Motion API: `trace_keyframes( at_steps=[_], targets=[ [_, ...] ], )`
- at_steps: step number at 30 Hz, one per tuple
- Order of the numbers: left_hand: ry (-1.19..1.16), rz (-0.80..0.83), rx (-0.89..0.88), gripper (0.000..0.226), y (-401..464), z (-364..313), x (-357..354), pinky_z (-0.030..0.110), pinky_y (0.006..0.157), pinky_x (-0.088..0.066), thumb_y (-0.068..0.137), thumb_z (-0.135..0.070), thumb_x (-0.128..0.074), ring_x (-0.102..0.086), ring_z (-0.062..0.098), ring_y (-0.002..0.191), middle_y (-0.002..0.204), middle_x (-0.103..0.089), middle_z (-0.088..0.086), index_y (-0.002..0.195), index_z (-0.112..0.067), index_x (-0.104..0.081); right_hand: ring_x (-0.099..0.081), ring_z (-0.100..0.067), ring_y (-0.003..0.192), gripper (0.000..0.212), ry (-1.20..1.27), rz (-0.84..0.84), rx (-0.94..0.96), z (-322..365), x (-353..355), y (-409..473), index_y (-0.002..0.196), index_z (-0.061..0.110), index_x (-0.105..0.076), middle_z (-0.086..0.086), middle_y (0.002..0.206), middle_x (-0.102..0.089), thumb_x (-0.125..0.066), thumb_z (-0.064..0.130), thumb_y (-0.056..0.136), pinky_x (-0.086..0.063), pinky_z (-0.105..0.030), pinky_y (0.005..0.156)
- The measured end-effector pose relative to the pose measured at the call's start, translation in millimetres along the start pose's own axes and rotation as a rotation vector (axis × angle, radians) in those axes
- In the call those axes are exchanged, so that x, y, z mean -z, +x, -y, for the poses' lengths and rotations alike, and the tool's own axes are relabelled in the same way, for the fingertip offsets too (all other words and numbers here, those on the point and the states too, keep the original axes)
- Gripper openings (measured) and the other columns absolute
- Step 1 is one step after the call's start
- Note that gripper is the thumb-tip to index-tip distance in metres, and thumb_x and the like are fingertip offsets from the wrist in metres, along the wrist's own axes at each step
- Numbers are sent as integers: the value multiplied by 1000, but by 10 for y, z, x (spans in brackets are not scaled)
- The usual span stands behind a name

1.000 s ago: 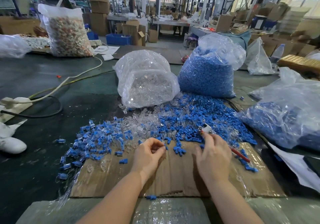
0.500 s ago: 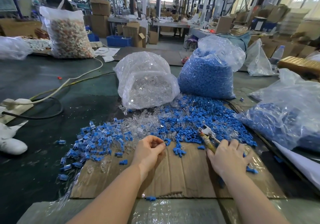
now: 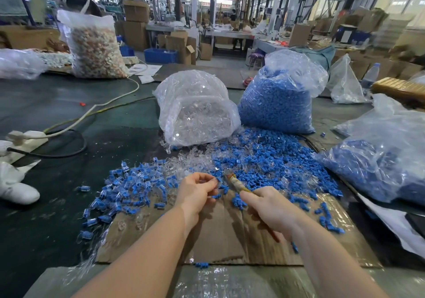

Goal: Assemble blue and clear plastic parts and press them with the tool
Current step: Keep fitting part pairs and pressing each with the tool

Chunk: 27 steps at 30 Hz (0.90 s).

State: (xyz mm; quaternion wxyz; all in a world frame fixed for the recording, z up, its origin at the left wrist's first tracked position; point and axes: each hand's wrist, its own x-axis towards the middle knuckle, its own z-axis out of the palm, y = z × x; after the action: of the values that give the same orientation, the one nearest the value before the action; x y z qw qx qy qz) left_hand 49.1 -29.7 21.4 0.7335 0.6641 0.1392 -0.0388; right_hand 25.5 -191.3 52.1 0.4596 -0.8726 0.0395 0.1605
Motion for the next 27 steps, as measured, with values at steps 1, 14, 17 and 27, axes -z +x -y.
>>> trace_keyframes(
  at_steps=[1,14,17,27],
  targets=[
    [-3,-11,3,5,17,6,13,26,46,-46,86,-5,-61,-56,12,51,70,-62,6,92,-5,-63,-45,-17,49,28,54,43,-12,22,-17,-33,72,13,-49,-3,58,-46,-52,32,92,-41,-27,52],
    [-54,-63,43,9,115,34,140,19,46,-52,86,2,-60,-58,9,47,64,-60,8,79,-4,-61,-64,-28,80,32,111,241,-125,101,-8,-130,107,1,-54,-17,94,-61,-60,9,77,-53,-53,82],
    [-46,-49,59,8,114,13,147,19,47,-52,85,2,-61,-59,10,49,66,-60,8,80,-4,-62,-63,-26,82,39,120,256,-144,90,4,-137,113,5,-52,-22,104,-60,-57,3,74,-54,-51,83],
    [-12,-57,71,4,101,-20,151,28,49,-55,86,-1,-61,-62,7,46,68,-63,8,84,-5,-63,-54,-26,82,41,148,251,-154,59,-36,-133,110,2,-50,-17,94,-55,-53,1,69,-50,-49,86]
  ],
)
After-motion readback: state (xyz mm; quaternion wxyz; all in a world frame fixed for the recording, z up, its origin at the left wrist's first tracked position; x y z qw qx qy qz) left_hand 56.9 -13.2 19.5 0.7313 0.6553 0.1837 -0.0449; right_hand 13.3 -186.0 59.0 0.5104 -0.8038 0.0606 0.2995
